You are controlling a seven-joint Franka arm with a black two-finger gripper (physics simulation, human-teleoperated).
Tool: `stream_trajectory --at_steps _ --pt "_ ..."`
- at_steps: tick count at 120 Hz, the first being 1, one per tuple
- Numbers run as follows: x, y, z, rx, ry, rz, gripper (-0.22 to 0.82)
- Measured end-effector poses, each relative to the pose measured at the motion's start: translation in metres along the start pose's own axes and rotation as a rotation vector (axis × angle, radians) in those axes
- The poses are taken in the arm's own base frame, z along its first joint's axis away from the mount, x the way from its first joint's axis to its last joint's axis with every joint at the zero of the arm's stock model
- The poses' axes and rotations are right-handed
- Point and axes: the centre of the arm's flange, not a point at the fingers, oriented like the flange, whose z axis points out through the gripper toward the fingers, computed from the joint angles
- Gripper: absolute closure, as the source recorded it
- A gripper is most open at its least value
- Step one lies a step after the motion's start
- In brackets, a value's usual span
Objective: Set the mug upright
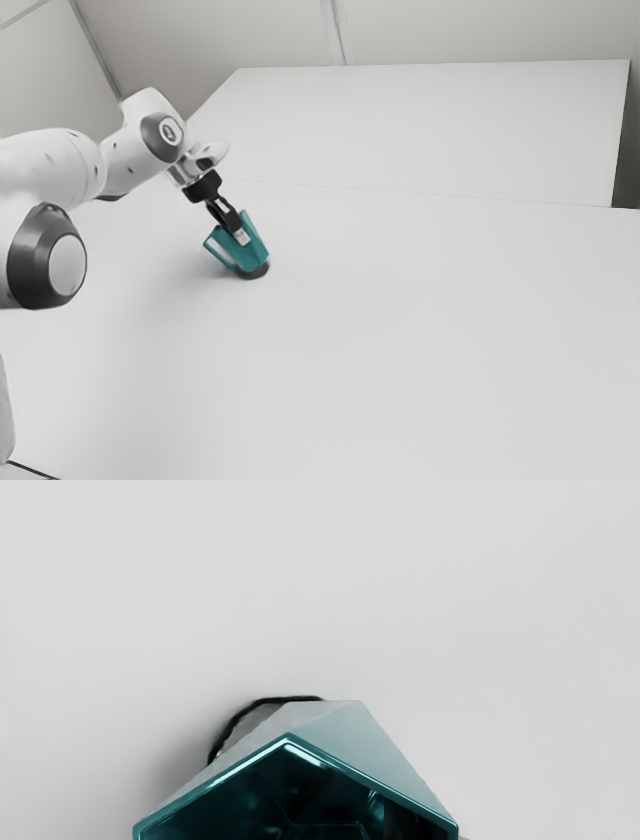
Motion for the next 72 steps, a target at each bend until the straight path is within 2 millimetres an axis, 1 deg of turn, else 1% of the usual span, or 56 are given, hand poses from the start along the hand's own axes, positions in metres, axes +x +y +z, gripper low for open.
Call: stream_trajectory --at_steps 7,15,33,56,72 --pt "0.012 0.012 0.000 0.067 -0.037 0.032 0.78" --pt "0.020 0.019 0.000 0.131 -0.071 0.053 0.77" --pt "0.038 0.042 0.011 0.243 -0.141 0.090 0.78" --pt "0.059 0.074 0.029 0.320 -0.175 0.102 0.77" --pt "0.071 0.088 0.037 0.360 -0.178 0.095 0.77"
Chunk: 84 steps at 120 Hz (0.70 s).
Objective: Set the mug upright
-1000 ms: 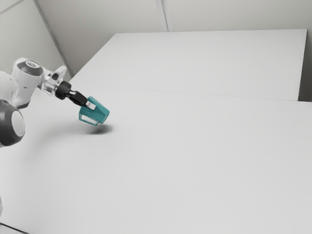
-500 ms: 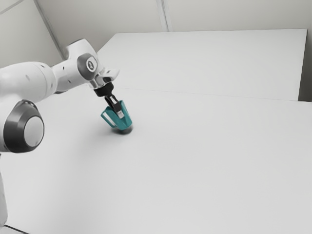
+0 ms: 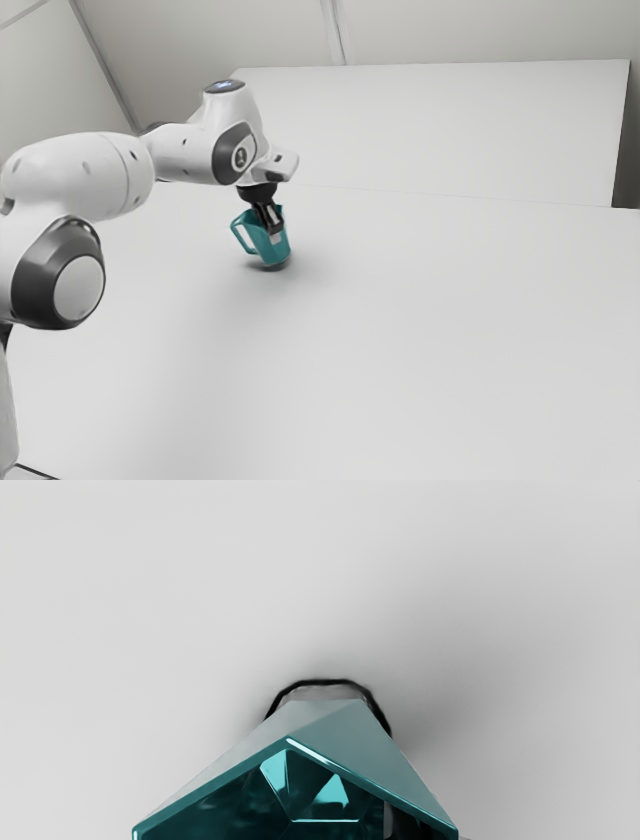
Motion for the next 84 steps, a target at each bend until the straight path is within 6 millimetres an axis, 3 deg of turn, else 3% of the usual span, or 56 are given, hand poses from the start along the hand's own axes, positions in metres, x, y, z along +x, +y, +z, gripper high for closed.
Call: stream_trajectory --at_steps 71,84 --pt "0.011 0.005 0.021 0.038 -0.011 -0.133 0.78" --pt "0.011 0.005 0.023 0.037 -0.013 -0.147 0.55"
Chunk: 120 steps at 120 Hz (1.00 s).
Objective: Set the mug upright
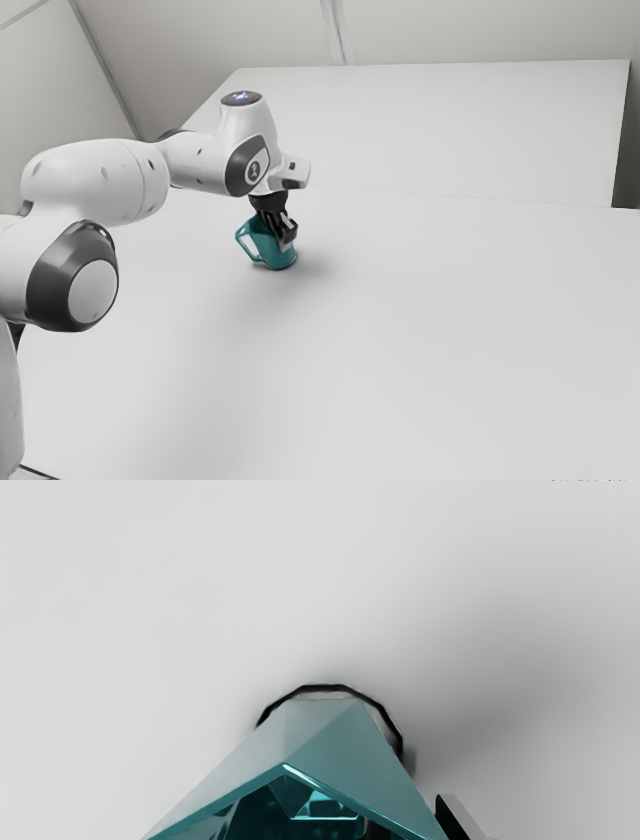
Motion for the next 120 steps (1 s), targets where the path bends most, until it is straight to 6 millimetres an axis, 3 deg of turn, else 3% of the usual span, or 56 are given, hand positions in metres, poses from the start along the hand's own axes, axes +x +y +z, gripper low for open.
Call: stream_trajectory --at_steps 21,35,49,61,79,100,120 --pt "0.001 -0.001 -0.003 0.015 0.000 -0.009 0.24" --pt "0.001 -0.002 -0.013 0.030 0.008 -0.011 0.14" --pt "0.000 -0.002 -0.034 0.047 0.033 -0.013 0.08" --pt "-0.004 -0.004 -0.064 0.061 0.072 -0.021 0.05" --pt "-0.021 -0.006 -0.131 0.073 0.138 -0.044 0.03" --pt "-0.065 -0.011 -0.224 0.111 0.179 -0.067 0.01" --pt "-0.106 -0.020 -0.265 0.124 0.149 -0.107 0.01"
